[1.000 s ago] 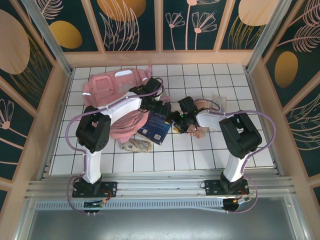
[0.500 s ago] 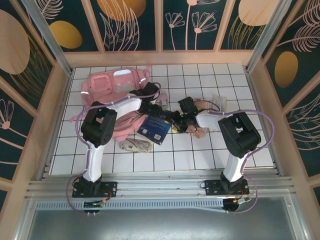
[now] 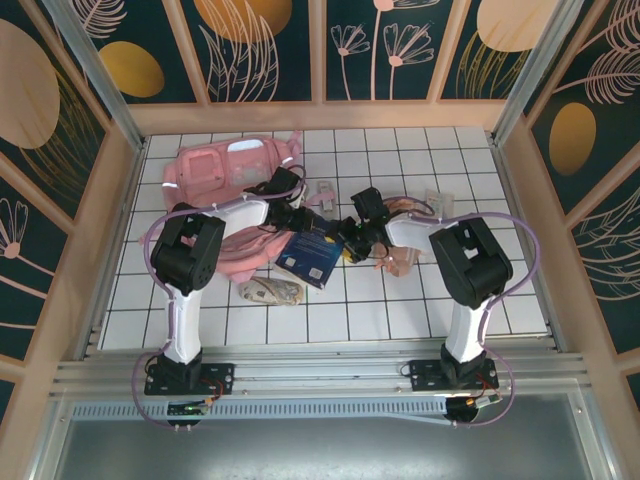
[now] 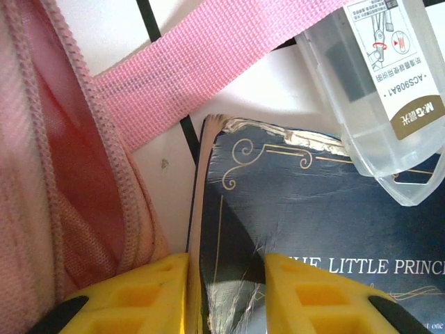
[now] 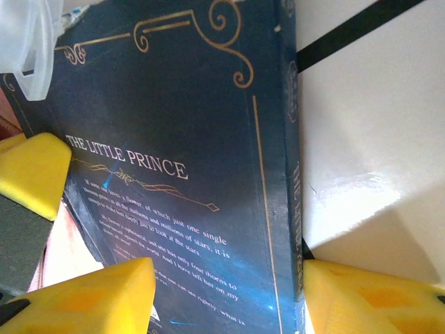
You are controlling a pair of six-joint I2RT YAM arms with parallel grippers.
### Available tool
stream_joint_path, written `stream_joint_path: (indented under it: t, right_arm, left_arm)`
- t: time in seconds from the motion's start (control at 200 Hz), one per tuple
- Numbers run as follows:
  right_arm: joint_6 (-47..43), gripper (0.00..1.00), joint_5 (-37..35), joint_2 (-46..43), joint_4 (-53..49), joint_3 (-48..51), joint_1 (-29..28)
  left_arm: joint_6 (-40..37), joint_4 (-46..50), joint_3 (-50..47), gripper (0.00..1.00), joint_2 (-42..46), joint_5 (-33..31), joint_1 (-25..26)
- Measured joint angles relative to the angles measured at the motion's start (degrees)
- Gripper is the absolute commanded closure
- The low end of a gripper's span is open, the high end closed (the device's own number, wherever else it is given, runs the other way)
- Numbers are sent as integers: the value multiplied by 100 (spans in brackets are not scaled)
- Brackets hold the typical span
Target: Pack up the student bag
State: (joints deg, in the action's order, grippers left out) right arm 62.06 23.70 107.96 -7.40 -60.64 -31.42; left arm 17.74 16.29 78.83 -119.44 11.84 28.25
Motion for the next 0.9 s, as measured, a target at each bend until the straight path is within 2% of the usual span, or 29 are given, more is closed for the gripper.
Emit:
stream_joint_path:
  t: [0.18, 0.5, 0.901]
  right_arm:
    - [-179, 42, 28, -181, 435, 282, -22]
    - [-925, 43, -358, -479, 1222, 824, -286]
    - [-966, 46, -481, -636, 2028, 1329, -317]
  left_arm:
    - [-2, -282, -155, 72, 46, 90, -31]
    - [-7, -411, -201, 72, 59, 103, -74]
    - [-9, -420, -219, 75, 74, 151, -85]
